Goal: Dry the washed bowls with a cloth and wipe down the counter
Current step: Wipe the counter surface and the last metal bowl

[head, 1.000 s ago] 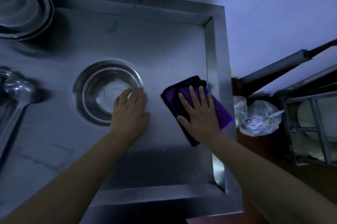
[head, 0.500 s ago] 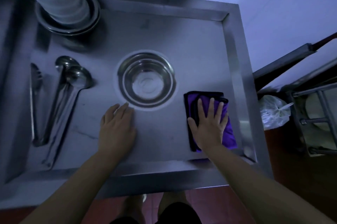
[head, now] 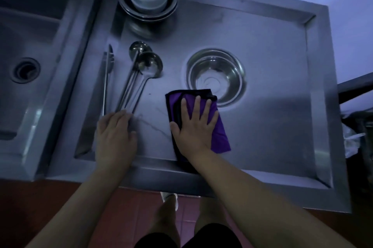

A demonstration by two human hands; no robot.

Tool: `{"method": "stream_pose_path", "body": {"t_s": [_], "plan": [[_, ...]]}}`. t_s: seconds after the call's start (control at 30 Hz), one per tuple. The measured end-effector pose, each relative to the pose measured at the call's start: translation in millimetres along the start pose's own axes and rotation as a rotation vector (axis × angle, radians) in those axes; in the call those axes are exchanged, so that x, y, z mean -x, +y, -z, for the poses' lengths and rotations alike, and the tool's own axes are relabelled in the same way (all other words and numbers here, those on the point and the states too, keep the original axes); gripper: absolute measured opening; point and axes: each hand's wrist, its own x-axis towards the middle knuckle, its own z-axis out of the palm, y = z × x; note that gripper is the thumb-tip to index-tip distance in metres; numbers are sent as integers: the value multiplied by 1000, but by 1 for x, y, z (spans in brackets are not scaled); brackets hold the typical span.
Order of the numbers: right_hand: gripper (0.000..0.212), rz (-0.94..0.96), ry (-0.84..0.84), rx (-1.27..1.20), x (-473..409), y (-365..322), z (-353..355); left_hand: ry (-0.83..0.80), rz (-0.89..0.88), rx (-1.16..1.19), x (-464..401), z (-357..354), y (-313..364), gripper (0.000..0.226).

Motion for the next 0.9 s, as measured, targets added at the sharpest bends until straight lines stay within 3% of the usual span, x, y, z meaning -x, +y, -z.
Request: {"method": "stream_pose_path", "body": {"t_s": [0.23,0.37,0.47,0.6,0.67,0.8,0.9], "plan": [[61,451,-37,-38,6,-38,-1,-15,46,-14,12,5,-14,44],[56,693,-117,-105,26,-20,3,-1,36,-20,12,5,-6,45],[51,754,-183,-223,38,10,12,8,-27,-28,7,3,9,45],[56,707,-240,-311,49,69,22,-69,-76,-20,-6,-5,34,48],[58,617,-190,-298,51,103,25,-149,-113,-50,-12,-10,50,52],[54,295,140,-267,38,145,29,-258,-178,-90,-28,-26,82,57],[52,119,296,-232,9,147,31,-283,-329,-92,-44,-41,108,56]]}}
